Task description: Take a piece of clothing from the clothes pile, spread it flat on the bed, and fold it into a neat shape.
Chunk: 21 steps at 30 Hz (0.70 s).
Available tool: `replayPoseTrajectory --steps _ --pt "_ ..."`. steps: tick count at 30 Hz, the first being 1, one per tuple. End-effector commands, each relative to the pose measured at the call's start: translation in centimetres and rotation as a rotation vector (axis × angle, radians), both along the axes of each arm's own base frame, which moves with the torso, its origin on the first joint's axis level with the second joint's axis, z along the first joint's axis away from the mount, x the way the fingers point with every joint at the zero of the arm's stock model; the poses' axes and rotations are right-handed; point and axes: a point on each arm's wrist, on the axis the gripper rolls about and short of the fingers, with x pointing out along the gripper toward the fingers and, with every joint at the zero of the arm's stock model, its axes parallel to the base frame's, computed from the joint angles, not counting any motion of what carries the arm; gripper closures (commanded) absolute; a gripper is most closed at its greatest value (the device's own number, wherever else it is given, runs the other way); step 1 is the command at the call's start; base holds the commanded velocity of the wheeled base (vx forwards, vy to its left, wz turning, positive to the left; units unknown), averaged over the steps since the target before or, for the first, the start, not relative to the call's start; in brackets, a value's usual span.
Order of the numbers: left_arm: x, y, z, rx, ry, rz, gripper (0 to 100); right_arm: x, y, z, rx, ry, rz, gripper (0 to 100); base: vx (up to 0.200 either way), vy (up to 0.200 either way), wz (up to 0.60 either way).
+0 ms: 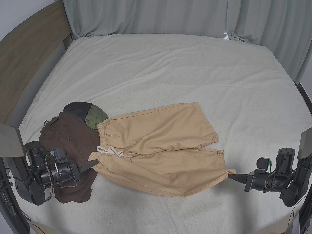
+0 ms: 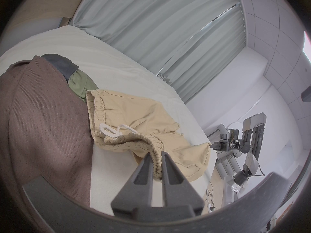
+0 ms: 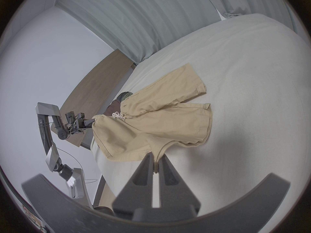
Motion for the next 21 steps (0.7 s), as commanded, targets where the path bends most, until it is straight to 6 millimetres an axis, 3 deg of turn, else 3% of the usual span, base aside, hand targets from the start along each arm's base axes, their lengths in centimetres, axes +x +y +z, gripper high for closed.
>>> replayPoseTrajectory --steps 1,5,15,21 --pt "0.0 0.0 0.1 0.000 -0.004 0.000 100 0.2 0.0 0.1 0.002 -0.008 0.001 100 0.000 0.000 0.00" --pt "0.1 0.1 0.0 -0.001 -0.003 0.004 100 0.5 0.1 0.3 0.015 -0.015 -0.003 100 0.000 0.000 0.00" --pt "1.4 0.6 0.5 -0.043 -0.002 0.051 100 2.6 0.9 3.9 0.159 -0.119 -0.018 100 0.000 0.000 0.00" --pt "1.7 0.7 0.5 -0.041 0.000 0.089 100 3.5 1.1 4.7 0.192 -0.143 -0.027 100 0.000 0.000 0.00"
